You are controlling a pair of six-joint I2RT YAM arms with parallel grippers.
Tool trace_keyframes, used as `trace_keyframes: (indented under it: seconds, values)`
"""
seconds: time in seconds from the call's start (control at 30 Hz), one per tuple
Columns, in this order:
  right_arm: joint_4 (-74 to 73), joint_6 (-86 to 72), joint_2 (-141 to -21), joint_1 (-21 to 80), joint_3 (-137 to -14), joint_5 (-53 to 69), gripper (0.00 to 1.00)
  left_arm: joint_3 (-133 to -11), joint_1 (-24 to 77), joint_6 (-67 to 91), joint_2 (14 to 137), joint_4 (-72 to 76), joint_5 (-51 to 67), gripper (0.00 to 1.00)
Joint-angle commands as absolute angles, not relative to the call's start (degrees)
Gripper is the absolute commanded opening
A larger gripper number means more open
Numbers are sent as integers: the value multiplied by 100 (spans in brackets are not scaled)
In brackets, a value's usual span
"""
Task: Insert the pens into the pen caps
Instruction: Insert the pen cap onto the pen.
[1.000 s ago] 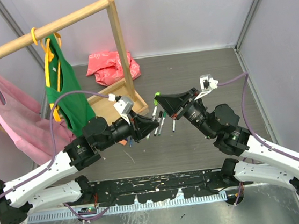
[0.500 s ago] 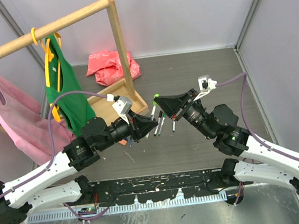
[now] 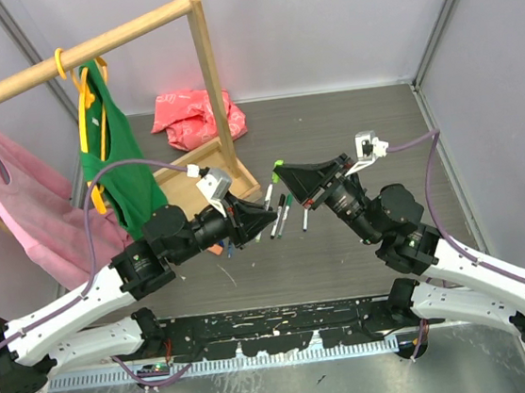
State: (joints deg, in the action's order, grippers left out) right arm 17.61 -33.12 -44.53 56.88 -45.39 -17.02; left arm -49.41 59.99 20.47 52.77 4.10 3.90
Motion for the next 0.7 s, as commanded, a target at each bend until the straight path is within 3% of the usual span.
trace_keyframes:
  seconds: [0.0,0.67]
  values:
    - [2112,-3211,-4439,5695,-4797,-1687,0,-5136,5991,2047,5223,800,410,0]
    - [2324,-3206,-4521,5691,-4818,-1739,0,-5159,5992,2075,5280,801,510,0]
